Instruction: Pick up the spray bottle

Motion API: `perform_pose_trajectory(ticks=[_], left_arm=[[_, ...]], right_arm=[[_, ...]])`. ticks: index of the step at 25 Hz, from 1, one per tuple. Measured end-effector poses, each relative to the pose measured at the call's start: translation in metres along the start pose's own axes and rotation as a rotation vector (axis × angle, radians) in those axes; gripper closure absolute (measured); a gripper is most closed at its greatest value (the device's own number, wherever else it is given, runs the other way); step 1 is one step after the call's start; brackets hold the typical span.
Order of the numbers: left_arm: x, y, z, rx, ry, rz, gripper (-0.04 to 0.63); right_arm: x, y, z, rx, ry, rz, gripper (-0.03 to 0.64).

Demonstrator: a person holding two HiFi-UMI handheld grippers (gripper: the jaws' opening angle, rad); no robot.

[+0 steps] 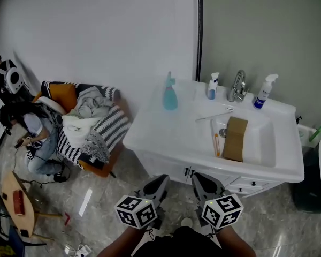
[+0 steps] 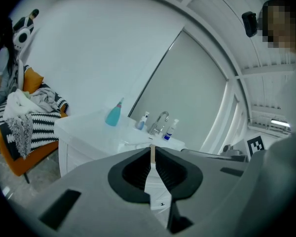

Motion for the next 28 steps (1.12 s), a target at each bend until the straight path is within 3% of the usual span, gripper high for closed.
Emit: perform_pose_trajectory(ticks=[9,28], left_arm=[[-0.001,0.015,0.035,-0.051,0.048,-0.015,0.566],[0.017,0.027,0.106,-0.038,-0.005,-0.018,0.566]], right_arm=[[-0.026,0.024,0.015,0.006,0.061,-0.047,0.609],[-0.07,0.055,0.057,0.01,0.021,-0.07,0.609]])
Point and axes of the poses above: the fingertips, and each gripper's own axes: z forward along the fingers, x to its left, y out of its top, the point moved 4 cm from there along -z, backward along the fingers, and after that the axes turned 12 degrees about z, right-handed, at the moved point
